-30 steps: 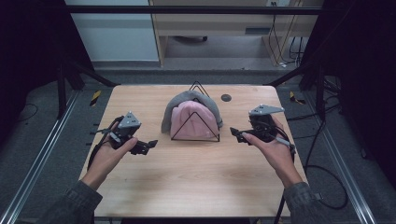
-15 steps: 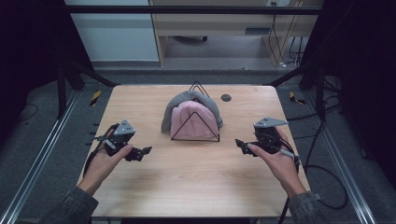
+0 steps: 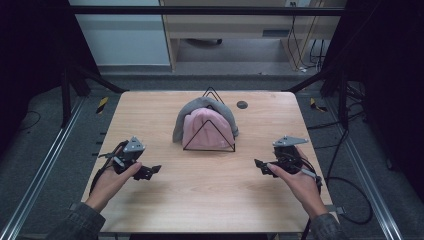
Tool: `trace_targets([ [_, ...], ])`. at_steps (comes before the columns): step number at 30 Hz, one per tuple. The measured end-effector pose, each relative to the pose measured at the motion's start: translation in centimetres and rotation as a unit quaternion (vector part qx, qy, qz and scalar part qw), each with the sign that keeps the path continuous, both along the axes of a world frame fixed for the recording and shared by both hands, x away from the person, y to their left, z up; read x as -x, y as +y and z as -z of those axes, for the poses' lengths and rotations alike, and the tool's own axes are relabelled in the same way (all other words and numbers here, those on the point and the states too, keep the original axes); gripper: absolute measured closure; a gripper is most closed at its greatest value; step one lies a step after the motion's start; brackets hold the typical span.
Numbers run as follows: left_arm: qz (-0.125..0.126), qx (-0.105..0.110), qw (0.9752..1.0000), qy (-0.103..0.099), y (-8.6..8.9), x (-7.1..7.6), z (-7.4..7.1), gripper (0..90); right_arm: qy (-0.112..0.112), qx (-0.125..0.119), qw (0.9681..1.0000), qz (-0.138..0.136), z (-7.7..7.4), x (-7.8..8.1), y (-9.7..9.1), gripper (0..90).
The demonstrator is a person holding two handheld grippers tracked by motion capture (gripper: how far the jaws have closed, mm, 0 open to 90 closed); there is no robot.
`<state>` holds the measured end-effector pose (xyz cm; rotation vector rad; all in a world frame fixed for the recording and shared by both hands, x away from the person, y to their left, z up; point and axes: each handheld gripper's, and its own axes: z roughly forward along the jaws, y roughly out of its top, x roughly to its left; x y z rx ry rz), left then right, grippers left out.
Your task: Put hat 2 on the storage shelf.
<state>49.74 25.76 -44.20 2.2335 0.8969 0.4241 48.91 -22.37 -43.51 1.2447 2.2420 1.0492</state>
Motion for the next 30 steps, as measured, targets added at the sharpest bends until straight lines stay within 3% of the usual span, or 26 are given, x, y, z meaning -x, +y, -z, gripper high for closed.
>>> trace_targets([
  [12,0.009,-0.016,0.9995,0.025,-0.1,0.6,2.4,5.7,0.05,0.011,0.9984,-0.024,2.8,0.7,0.8,8.1],
  [17,0.013,-0.026,0.9991,0.03,-0.3,0.7,2.9,5.5,0.061,0.014,0.9976,-0.03,3.7,0.9,1.2,8.1],
  [23,0.02,-0.044,0.9981,0.038,-0.5,0.8,3.6,5.2,0.064,0.021,0.9972,-0.032,4.6,1.0,1.5,7.9],
  [30,0.019,-0.046,0.998,0.039,-0.5,0.7,4.4,4.8,0.064,0.011,0.9978,-0.015,5.7,1.0,1.7,7.7],
])
